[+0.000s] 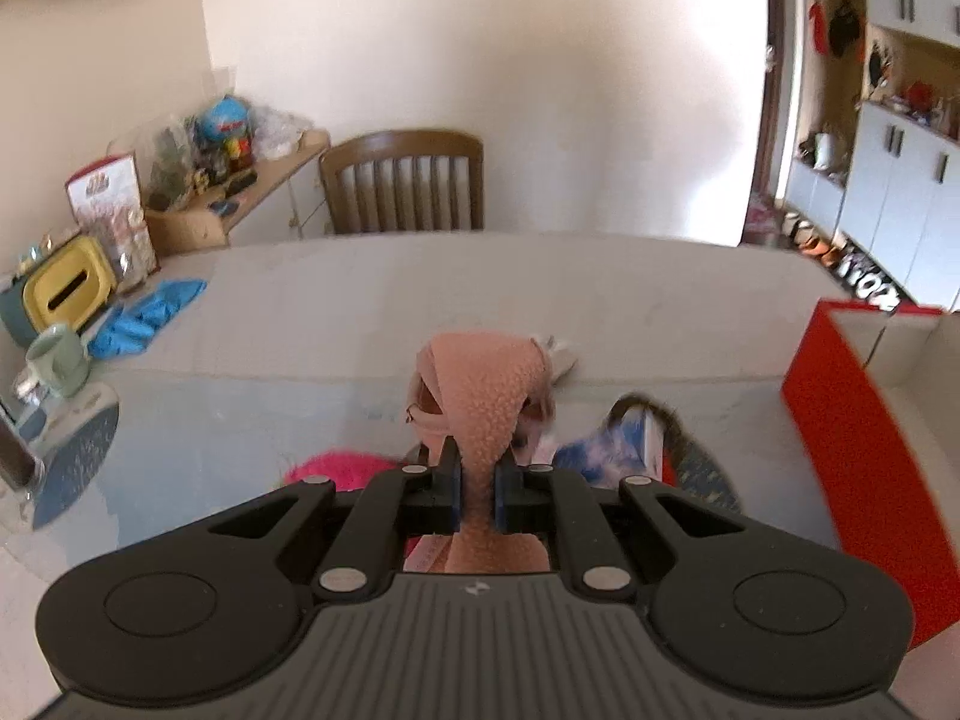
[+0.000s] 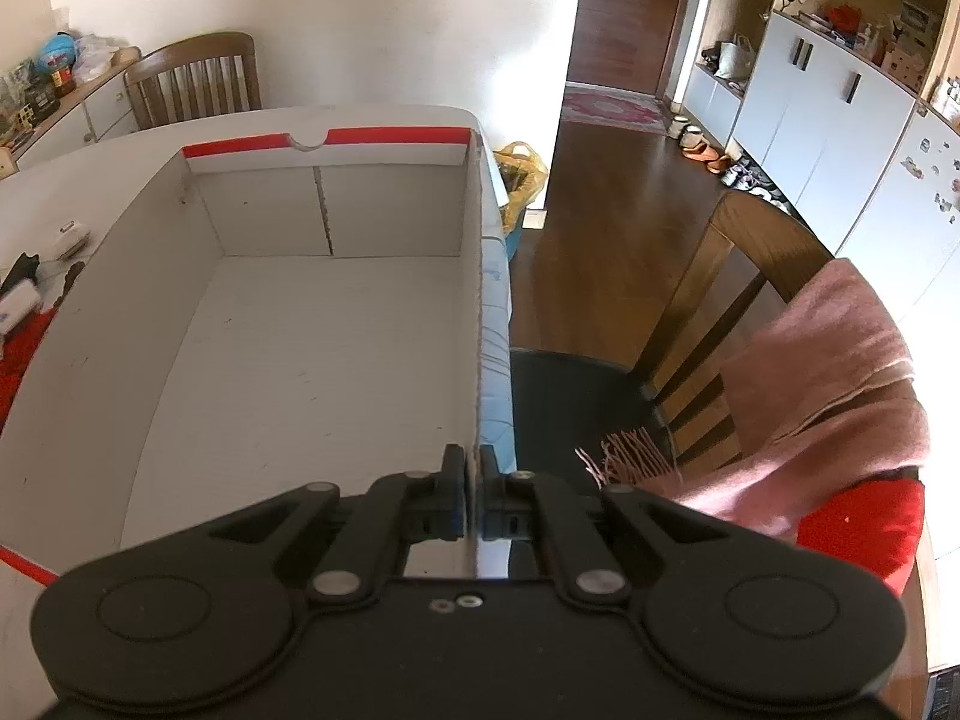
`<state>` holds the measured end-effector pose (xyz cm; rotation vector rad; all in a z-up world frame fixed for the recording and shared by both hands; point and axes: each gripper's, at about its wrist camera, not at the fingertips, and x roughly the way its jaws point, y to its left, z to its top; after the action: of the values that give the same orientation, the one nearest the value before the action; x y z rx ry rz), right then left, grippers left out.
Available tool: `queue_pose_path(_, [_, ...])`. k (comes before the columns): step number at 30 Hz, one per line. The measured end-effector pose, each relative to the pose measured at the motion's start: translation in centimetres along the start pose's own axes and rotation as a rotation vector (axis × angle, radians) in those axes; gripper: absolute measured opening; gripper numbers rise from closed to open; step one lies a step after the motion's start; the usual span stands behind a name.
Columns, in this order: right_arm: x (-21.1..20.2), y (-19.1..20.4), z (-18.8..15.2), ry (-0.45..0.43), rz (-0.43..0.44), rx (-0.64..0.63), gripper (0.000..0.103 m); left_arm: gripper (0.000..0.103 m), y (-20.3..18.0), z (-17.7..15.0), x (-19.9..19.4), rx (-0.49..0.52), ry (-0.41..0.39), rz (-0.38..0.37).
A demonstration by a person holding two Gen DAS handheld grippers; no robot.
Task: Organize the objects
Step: 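Lift the pink scarf with the left gripper and carry it into the box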
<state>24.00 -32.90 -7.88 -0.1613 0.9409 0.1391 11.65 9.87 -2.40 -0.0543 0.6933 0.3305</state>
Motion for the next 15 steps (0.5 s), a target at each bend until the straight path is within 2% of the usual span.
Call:
queue_pose_path(8, [0.0,-0.1,-0.1,0.001,0.017,-0.01,0.002,0.008,-2.1,4.2,-3.7,0.0,-0.077,-0.136])
queue_pose_path(15, [0.0,0.1,0.0,0.0,0.019,-0.024,0.002,0.008,-6.9,7.5,-6.1,0.1,-0.128,-0.276])
